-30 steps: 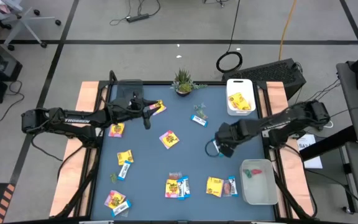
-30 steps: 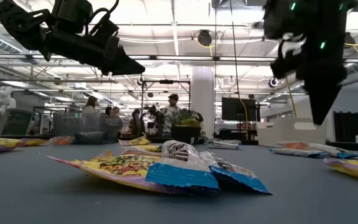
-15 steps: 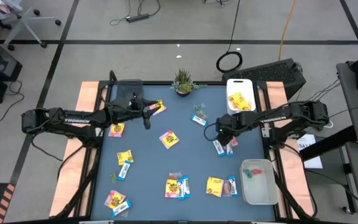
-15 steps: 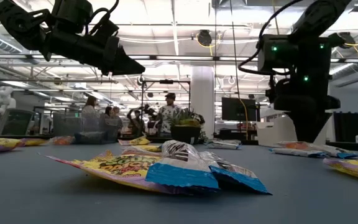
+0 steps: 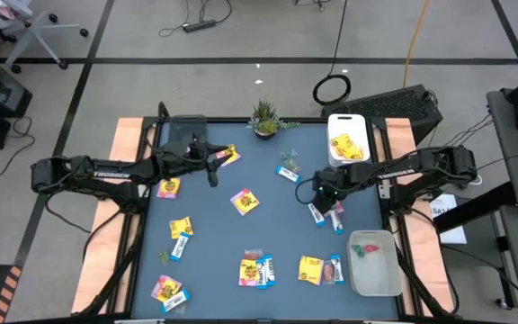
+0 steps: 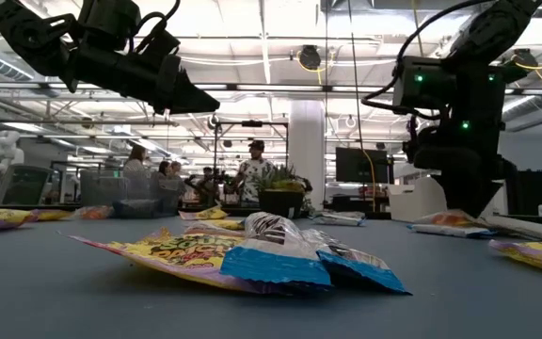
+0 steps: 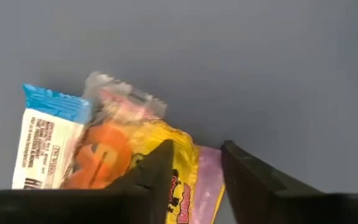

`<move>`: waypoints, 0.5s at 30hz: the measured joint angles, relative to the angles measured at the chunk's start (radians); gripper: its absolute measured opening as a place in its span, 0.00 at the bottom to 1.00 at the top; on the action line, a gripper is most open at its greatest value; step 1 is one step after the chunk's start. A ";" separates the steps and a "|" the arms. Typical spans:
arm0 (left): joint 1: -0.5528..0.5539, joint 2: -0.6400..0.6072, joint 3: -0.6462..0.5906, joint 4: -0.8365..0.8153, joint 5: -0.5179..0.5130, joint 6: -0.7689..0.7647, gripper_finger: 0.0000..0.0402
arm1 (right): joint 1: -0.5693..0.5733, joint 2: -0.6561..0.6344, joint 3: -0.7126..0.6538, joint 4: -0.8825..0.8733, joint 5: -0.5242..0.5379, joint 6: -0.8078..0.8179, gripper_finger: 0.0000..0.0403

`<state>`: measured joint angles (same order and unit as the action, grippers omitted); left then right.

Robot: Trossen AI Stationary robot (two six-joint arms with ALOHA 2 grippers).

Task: Sort candy
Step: Put the middle right yellow candy pack into the white bin

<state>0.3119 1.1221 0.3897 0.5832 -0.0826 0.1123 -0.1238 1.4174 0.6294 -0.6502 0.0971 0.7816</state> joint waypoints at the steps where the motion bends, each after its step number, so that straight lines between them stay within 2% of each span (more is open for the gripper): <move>1: 0.000 0.000 0.000 0.000 0.000 0.000 0.34 | 0.000 0.000 0.000 0.000 0.000 -0.006 0.23; 4: 0.000 0.000 0.000 0.000 0.000 0.000 0.34 | 0.000 -0.006 0.001 -0.006 0.004 -0.028 0.08; 6: 0.000 0.000 0.000 0.000 0.000 0.000 0.34 | 0.003 -0.006 0.016 -0.027 0.010 -0.048 0.02; 11: 0.000 0.000 0.000 -0.001 0.000 0.000 0.34 | 0.004 -0.039 0.102 -0.111 0.045 -0.088 0.03; 15: 0.000 0.000 0.000 -0.002 0.000 0.000 0.34 | 0.002 -0.079 0.188 -0.226 0.118 -0.112 0.01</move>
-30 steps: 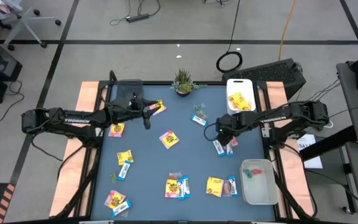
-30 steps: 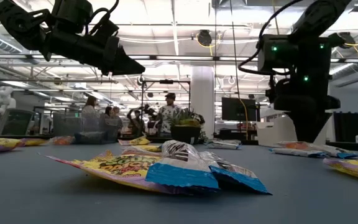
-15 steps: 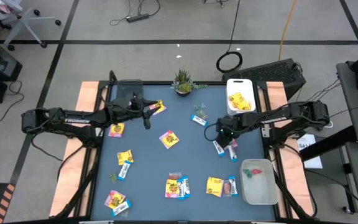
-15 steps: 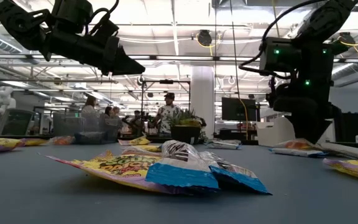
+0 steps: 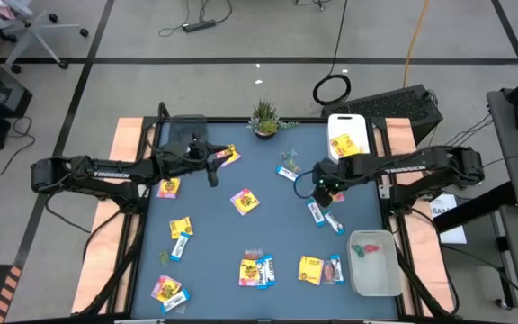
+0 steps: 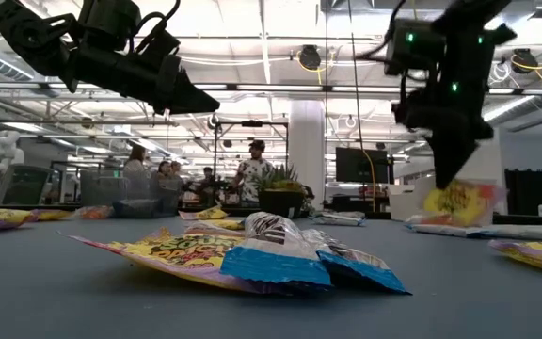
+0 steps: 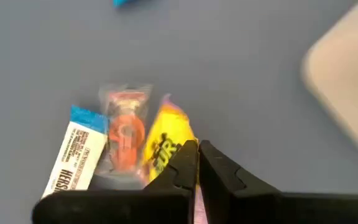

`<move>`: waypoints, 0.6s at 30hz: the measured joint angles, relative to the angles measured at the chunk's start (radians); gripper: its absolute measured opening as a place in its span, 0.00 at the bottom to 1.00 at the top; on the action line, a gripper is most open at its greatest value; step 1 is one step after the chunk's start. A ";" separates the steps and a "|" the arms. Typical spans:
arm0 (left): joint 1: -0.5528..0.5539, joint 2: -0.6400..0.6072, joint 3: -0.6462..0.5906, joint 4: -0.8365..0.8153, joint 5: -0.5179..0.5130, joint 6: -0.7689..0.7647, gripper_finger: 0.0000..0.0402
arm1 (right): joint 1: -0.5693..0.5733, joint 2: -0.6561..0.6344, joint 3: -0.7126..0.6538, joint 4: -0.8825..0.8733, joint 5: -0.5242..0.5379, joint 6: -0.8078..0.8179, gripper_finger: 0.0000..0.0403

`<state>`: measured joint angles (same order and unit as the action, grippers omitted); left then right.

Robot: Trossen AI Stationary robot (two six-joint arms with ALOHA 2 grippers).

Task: Sort candy
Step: Put the middle right yellow candy pack into the white bin

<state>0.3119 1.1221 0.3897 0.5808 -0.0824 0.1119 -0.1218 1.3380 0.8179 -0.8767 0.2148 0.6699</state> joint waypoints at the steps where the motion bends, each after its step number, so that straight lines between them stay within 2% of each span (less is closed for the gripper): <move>1: 0.000 0.000 0.000 0.000 0.000 0.000 0.34 | -0.002 -0.011 0.021 -0.035 0.027 -0.003 0.01; 8: 0.000 0.000 0.000 0.000 0.000 0.000 0.34 | -0.047 -0.076 0.144 -0.199 0.240 -0.003 0.00; 14: 0.000 0.000 0.000 0.001 0.000 0.000 0.34 | -0.121 -0.137 0.202 -0.208 0.425 -0.006 0.00; 18: 0.000 0.000 0.000 0.001 0.000 0.000 0.34 | -0.220 -0.151 0.202 -0.198 0.469 -0.015 0.00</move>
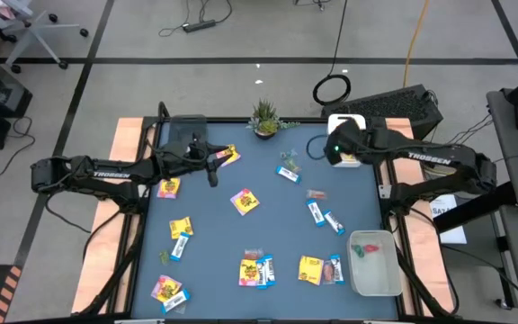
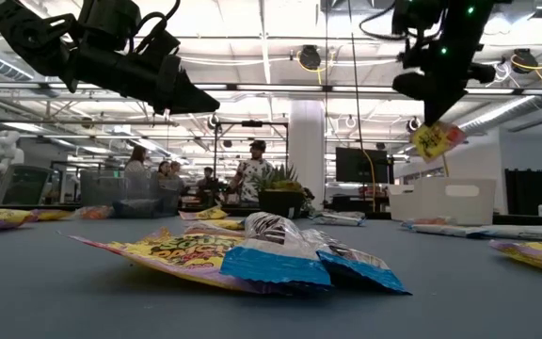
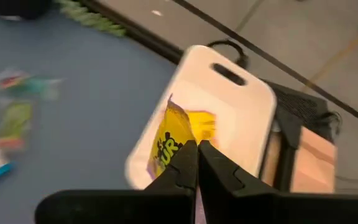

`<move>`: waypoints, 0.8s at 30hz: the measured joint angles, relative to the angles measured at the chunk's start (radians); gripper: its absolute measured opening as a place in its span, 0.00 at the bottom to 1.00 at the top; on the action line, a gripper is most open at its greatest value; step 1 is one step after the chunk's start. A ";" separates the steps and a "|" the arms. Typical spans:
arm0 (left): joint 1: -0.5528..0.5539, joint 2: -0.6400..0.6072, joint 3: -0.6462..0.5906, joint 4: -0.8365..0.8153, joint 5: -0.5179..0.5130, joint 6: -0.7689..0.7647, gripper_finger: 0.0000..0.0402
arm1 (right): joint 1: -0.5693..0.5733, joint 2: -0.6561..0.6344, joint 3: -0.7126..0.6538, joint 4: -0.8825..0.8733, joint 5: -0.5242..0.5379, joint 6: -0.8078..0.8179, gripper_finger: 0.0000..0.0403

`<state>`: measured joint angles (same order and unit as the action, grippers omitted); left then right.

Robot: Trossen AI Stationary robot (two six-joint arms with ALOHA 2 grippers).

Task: Sort candy
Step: Put the middle right yellow candy pack into the white bin

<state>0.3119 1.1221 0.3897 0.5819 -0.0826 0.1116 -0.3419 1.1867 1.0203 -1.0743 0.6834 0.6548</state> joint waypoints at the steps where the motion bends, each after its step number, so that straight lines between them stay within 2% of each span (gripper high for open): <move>1: 0.000 0.000 0.000 0.000 0.000 0.000 0.34 | -0.031 0.001 -0.002 0.006 0.000 -0.009 0.00; 5: 0.000 0.000 0.000 0.000 0.000 0.000 0.34 | -0.145 0.009 -0.049 0.112 -0.024 -0.088 0.00; 10: 0.000 0.000 0.000 0.000 0.000 0.000 0.34 | -0.289 0.012 -0.154 0.320 -0.156 -0.173 0.00; 14: 0.000 0.000 0.000 0.000 0.000 0.000 0.34 | -0.376 0.022 -0.224 0.420 -0.208 -0.187 0.00; 24: 0.000 0.000 0.000 -0.004 0.000 0.000 0.34 | -0.465 0.091 -0.306 0.545 -0.249 -0.210 0.01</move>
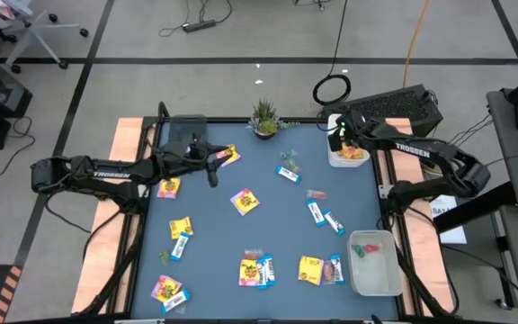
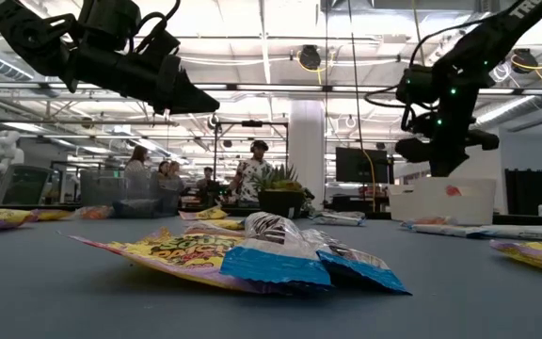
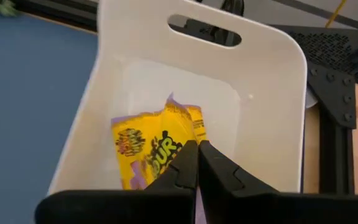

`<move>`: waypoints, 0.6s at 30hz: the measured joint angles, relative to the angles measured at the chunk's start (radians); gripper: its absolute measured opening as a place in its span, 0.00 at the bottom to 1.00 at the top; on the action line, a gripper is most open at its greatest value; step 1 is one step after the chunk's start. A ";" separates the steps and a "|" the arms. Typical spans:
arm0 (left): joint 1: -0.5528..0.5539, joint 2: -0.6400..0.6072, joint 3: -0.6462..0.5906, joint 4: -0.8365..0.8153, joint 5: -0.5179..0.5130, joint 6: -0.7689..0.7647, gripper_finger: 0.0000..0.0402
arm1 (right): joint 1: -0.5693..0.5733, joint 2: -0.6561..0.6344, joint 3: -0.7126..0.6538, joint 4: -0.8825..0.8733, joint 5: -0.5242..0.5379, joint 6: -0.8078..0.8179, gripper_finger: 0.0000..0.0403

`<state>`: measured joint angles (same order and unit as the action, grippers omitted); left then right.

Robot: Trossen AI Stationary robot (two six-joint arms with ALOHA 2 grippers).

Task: Sort candy
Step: Put the middle right yellow candy pack into the white bin, then put the middle left white chocolate bar into the transparent black bin

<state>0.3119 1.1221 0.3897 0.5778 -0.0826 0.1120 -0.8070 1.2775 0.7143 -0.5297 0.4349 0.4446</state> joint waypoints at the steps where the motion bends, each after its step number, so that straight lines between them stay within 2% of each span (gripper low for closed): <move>1: 0.000 0.000 0.000 -0.006 0.000 0.000 0.34 | -0.001 0.005 0.000 0.000 0.001 -0.010 0.01; 9: 0.000 0.000 0.000 -0.039 -0.032 0.000 0.34 | 0.005 -0.049 0.012 -0.006 0.007 -0.105 0.18; 12: 0.000 0.000 0.000 -0.038 -0.034 0.000 0.34 | 0.031 -0.101 0.016 -0.005 0.007 -0.147 0.20; 15: 0.000 0.000 0.000 -0.037 -0.034 0.000 0.34 | 0.080 -0.162 0.016 0.006 0.010 -0.180 0.16; 18: 0.000 0.000 0.000 -0.037 -0.034 0.000 0.34 | 0.160 -0.213 0.015 0.042 0.006 -0.213 0.05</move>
<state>0.3119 1.1221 0.3897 0.5404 -0.1162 0.1123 -0.6474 1.0643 0.7297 -0.4875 0.4411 0.2319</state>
